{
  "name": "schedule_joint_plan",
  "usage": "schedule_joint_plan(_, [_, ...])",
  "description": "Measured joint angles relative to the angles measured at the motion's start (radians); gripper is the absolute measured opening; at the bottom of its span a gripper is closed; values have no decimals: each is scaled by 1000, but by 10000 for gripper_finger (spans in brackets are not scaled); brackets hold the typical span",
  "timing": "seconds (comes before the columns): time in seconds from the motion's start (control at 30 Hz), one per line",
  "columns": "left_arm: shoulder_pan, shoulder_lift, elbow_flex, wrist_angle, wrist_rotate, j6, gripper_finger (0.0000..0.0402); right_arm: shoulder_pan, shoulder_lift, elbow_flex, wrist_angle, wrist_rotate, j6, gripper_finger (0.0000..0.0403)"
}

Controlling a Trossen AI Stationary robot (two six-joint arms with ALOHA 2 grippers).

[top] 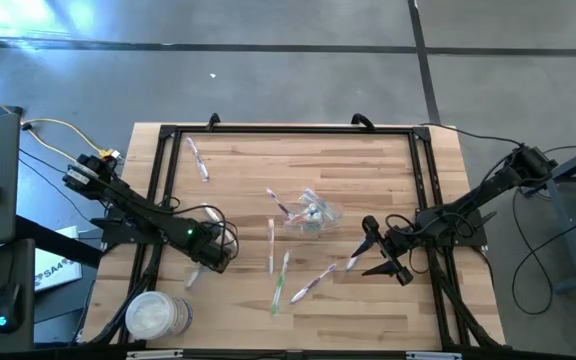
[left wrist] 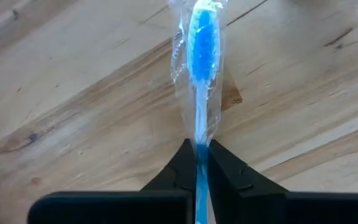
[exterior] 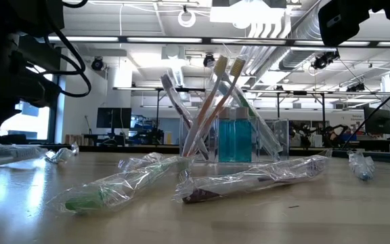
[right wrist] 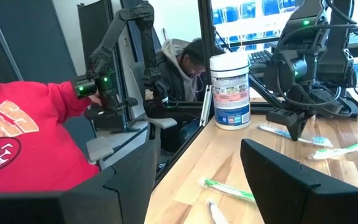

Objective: Pick & Place toothbrushing station
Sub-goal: Put the left blue toothbrush into the wire organizer

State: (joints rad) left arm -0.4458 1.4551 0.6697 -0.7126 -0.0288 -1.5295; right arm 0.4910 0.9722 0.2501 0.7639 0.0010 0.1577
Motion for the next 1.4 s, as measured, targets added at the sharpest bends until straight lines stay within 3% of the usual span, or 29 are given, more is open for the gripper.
schedule_joint_plan(0.2, [0, 1, 0, 13, -29, -23, 35, 0, 0, 0, 1, 0, 0, 226])
schedule_joint_plan(0.43, [0, 1, 0, 27, -72, 7, 8, 0, 0, 0, 1, 0, 0, 226])
schedule_joint_plan(0.77, [1, -4, 51, 30, -121, 89, 11, 0, 0, 0, 2, 0, 0, 226])
schedule_joint_plan(1.17, [-19, -10, 340, -65, -295, 336, 1, 0, 0, 0, 0, -2, 8, 226])
schedule_joint_plan(1.4, [-82, -12, 515, 87, -409, 606, 1, 25, 0, 0, -1, -3, -13, 226])
